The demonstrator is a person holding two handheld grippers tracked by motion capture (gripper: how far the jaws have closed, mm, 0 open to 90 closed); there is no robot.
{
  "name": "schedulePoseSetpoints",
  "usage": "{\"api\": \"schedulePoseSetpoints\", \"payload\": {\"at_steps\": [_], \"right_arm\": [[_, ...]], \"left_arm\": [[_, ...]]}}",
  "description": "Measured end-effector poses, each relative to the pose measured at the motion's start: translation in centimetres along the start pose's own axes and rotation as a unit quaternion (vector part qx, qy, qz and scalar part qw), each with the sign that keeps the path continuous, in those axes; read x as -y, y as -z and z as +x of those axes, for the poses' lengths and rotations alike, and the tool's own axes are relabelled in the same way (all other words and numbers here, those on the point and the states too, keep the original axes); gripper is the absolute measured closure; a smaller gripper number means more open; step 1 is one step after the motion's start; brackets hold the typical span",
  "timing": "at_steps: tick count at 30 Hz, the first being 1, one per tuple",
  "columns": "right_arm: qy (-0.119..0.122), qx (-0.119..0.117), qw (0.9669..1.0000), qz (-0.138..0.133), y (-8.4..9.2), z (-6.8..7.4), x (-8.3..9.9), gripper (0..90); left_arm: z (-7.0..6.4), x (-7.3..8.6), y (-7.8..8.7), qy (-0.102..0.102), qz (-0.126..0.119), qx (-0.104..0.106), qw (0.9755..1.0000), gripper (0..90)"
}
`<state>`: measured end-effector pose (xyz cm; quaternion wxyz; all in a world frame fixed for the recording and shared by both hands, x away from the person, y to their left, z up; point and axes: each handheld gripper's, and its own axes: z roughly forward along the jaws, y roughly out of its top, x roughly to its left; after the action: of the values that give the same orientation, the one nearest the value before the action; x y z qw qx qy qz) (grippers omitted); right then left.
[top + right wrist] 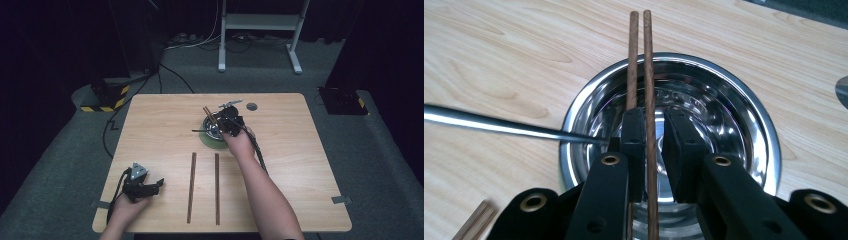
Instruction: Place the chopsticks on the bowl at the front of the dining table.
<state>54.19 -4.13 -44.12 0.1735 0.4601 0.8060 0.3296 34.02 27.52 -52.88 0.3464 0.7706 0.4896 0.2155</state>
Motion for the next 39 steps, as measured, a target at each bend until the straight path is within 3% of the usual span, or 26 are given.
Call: {"api": "schedulePoseSetpoints", "payload": {"at_steps": [7,14,19,21,23,26,29,33,36,38,39], "right_arm": [[0.010,-0.014,0.9997,-0.016,2.7,-0.3,2.3,80.6],[0.010,-0.021,0.9992,-0.034,5.2,-1.8,6.1,81.0],[-0.002,-0.004,0.9984,-0.056,5.9,-2.9,9.2,81.0],[-0.006,0.004,0.9976,-0.069,6.0,-3.1,10.4,80.0],[-0.010,0.013,0.9959,-0.088,5.9,-3.4,11.7,78.6],[-0.012,0.012,0.9953,-0.095,5.2,-3.5,13.3,78.2],[-0.010,-0.001,0.9954,-0.096,5.2,-3.3,13.9,76.7],[0.008,0.013,0.9929,-0.118,5.5,-3.1,14.2,76.0],[-0.009,-0.003,0.9922,-0.125,5.3,-3.7,14.7,71.7],[0.002,0.015,0.9912,-0.132,5.4,-3.8,14.7,70.3],[0.003,0.019,0.9910,-0.133,5.5,-3.8,14.7,70.4]], "left_arm": [[-0.1,0.0,0.0,0.000,-0.003,-0.001,1.0000,25.4],[-0.1,0.1,0.0,0.003,-0.007,-0.003,1.0000,28.6],[0.0,0.1,0.2,0.010,-0.011,-0.012,0.9998,33.5],[0.1,0.1,0.1,0.023,-0.013,-0.025,0.9993,37.0],[0.1,0.1,0.1,0.027,-0.014,-0.031,0.9991,39.1],[0.1,0.1,0.1,0.029,-0.015,-0.033,0.9989,39.8],[0.0,0.2,0.2,0.031,-0.015,-0.036,0.9988,41.5],[0.0,0.2,0.2,0.036,-0.015,-0.042,0.9984,40.5],[0.0,0.1,0.1,0.041,-0.014,-0.049,0.9979,40.4],[0.0,0.1,0.2,0.046,-0.015,-0.055,0.9973,41.7],[0.1,0.1,0.3,0.046,-0.015,-0.055,0.9974,46.4]]}}
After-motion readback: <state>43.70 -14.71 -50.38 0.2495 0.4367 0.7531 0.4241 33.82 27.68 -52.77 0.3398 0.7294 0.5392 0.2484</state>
